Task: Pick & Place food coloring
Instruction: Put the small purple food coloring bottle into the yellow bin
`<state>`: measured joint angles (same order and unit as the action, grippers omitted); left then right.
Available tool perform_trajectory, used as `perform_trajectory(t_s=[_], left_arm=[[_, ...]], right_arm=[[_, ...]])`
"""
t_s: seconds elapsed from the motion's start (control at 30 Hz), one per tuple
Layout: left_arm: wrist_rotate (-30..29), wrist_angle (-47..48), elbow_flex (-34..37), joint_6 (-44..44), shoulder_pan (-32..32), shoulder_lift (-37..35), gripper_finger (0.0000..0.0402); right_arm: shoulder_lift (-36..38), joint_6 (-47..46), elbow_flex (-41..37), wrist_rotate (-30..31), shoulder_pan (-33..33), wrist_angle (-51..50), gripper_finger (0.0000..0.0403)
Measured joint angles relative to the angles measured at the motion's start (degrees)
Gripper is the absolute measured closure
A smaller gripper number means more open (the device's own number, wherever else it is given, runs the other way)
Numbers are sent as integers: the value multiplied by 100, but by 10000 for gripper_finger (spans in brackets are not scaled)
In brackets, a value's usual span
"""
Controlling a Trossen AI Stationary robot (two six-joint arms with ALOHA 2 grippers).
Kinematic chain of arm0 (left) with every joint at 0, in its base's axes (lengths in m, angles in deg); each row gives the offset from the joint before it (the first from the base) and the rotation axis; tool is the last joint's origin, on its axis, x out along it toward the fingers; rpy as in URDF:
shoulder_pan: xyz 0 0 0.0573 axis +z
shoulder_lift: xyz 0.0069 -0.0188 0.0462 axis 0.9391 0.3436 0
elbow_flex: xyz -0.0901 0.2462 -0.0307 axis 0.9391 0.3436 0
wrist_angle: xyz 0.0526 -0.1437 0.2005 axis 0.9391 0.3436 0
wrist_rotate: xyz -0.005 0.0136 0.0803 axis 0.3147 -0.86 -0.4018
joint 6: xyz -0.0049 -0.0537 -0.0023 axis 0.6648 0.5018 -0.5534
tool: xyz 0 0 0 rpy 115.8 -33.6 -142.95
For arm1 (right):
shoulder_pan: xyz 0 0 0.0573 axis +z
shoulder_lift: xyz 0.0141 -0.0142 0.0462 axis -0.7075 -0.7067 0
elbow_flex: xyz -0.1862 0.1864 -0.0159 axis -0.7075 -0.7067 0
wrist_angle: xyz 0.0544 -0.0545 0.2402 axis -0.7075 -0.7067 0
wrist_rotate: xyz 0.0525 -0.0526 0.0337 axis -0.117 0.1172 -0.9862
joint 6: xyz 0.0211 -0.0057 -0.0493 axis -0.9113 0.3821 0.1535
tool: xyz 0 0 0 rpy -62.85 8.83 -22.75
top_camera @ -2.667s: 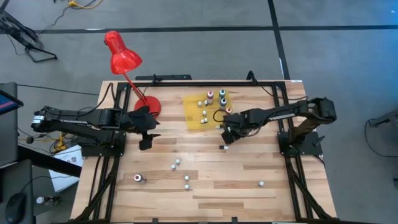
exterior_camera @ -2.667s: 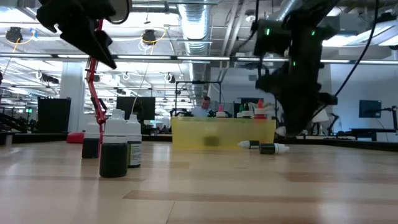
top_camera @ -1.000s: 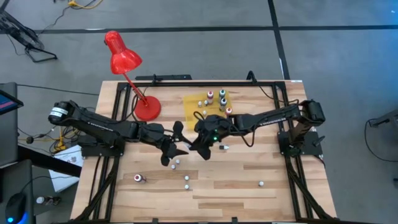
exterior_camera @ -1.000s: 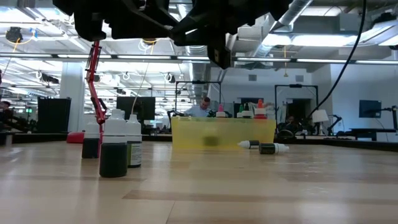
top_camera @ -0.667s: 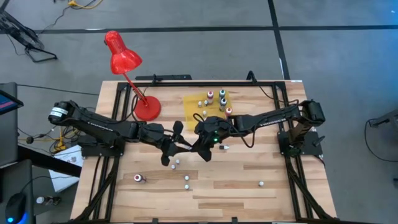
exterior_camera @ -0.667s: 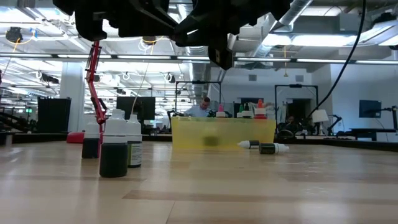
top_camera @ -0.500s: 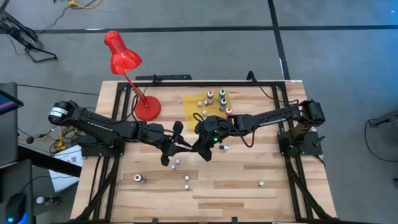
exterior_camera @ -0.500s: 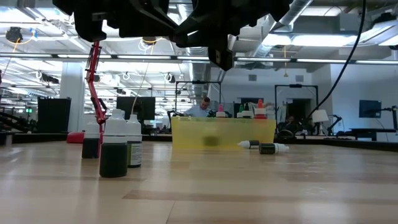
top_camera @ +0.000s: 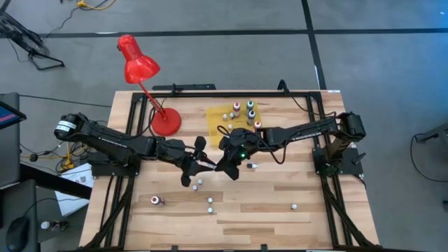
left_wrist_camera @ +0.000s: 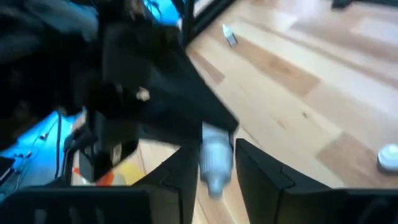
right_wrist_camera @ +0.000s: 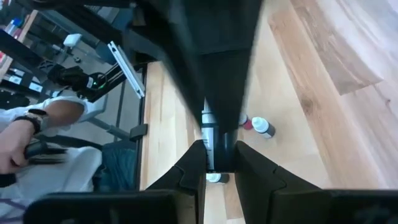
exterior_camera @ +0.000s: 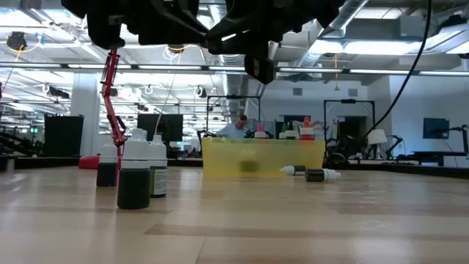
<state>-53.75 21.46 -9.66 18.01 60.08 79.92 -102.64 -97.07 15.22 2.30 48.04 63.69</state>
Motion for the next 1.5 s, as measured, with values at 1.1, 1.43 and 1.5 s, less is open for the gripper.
perform_trajectory(t_s=[1.1,1.43,1.5], left_arm=[[-134,-405,11,121,-33,9,325],[-61,-312,2,146,-33,4,343],[-63,-298,0,182,-33,2,333]], right_arm=[[11,-88,4,-142,-15,-163,344],[2,-88,4,-138,-15,-154,344],[0,-88,4,-138,-15,-147,344]])
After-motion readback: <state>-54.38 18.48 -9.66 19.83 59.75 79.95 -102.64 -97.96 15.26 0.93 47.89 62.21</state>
